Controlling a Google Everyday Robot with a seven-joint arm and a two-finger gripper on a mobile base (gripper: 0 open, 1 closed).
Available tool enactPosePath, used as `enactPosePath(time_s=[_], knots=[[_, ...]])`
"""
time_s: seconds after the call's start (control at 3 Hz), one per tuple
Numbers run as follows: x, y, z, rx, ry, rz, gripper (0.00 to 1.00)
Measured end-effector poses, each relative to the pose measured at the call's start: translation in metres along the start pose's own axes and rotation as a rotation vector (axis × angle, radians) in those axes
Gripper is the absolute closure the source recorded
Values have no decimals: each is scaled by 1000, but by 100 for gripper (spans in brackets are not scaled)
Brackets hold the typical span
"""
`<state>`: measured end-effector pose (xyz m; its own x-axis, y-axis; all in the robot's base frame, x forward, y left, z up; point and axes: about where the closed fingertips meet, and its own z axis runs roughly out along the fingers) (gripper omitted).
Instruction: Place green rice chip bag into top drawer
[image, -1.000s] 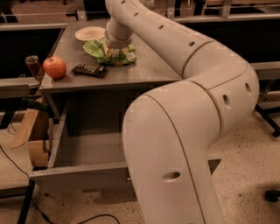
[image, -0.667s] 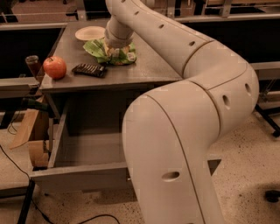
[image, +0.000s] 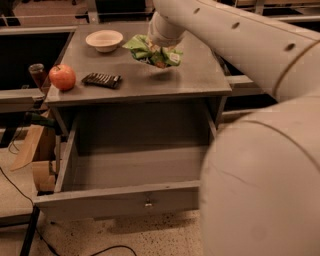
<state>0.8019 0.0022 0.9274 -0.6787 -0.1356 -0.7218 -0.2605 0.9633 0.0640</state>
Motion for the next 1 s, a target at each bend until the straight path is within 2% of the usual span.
enactPosePath(time_s=[0.33,0.67,1.0], knots=[[18,-44,-50,57,-78,66,100],[43,-79,-100,32,-121,102,100],[59,-97,-139,-41,-105,104,100]])
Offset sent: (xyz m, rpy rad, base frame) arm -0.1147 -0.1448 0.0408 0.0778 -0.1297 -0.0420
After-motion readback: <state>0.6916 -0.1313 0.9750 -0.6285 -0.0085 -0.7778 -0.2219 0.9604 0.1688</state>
